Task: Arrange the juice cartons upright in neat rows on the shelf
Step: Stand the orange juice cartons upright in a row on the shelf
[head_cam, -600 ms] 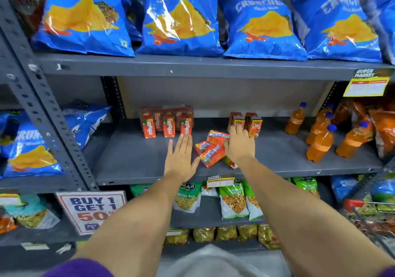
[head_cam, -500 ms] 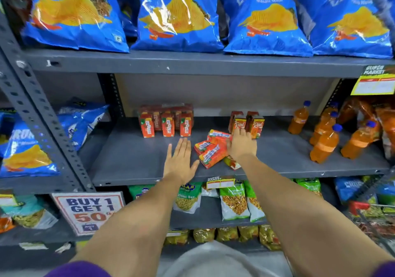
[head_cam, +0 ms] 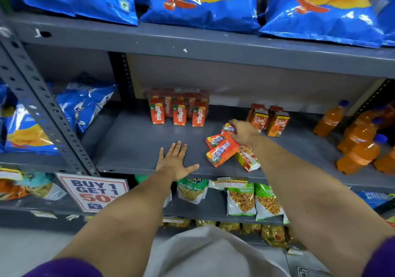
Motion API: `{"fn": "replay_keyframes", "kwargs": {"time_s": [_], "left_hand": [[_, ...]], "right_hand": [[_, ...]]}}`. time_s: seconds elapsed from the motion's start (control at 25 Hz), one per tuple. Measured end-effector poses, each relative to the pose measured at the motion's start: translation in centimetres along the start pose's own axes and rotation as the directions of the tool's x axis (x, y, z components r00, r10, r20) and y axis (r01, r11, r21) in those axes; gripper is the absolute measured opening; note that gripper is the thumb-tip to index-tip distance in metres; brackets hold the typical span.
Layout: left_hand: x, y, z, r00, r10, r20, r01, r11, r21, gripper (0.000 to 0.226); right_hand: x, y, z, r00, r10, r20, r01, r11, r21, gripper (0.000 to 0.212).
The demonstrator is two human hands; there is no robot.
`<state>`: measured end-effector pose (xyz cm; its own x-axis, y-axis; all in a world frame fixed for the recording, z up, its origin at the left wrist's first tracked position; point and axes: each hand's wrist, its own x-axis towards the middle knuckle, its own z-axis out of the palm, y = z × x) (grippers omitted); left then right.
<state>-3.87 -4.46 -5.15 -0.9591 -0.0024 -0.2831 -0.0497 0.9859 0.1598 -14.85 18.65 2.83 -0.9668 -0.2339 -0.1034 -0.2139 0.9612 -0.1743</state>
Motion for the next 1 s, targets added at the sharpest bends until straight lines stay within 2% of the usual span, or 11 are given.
{"fn": "replay_keyframes", "kwargs": {"time_s": [0.12,0.28,0.48,0.64,0.8,1.0], "left_hand": [[-0.7,-2.3,-0.1,1.000,-0.013,0.000,0.013,1.000,0.013,0.096],[-1.1,-6.0,-0.7,0.995,-0.103,-0.004,0.103,0.995,0.007,0.102],[-1.0,-9.0,-2.6,0.998,-0.044,0.035,0.043,0.999,0.015,0.104],[-0.5,-11.4,-3.4,0.995,-0.081,0.056,0.077,0.995,0.067,0.114],[-0.3,-12.1,-2.5,0.992,-0.079,0.095,0.075,0.996,0.047,0.118],[0.2,-13.0,-2.3,0.995,-0.021,0.093,0.021,1.000,0.000,0.126]], "right_hand": [[1.0,-0.1,-0.8,0.999,0.045,0.008,-0.045,0.999,0.010,0.063],[1.1,-2.3,-2.4,0.965,0.138,-0.224,-0.102,0.981,0.165,0.065],[0.4,-11.6,-2.5,0.906,0.194,-0.376,-0.059,0.938,0.341,0.060],[0.8,-18.6,-0.4,0.942,0.239,-0.237,-0.138,0.916,0.376,0.052],[2.0,-22.3,1.7,0.953,0.236,-0.191,-0.142,0.902,0.407,0.043],[3.6,-24.2,2.3,0.983,0.107,-0.146,-0.055,0.946,0.319,0.050]]}}
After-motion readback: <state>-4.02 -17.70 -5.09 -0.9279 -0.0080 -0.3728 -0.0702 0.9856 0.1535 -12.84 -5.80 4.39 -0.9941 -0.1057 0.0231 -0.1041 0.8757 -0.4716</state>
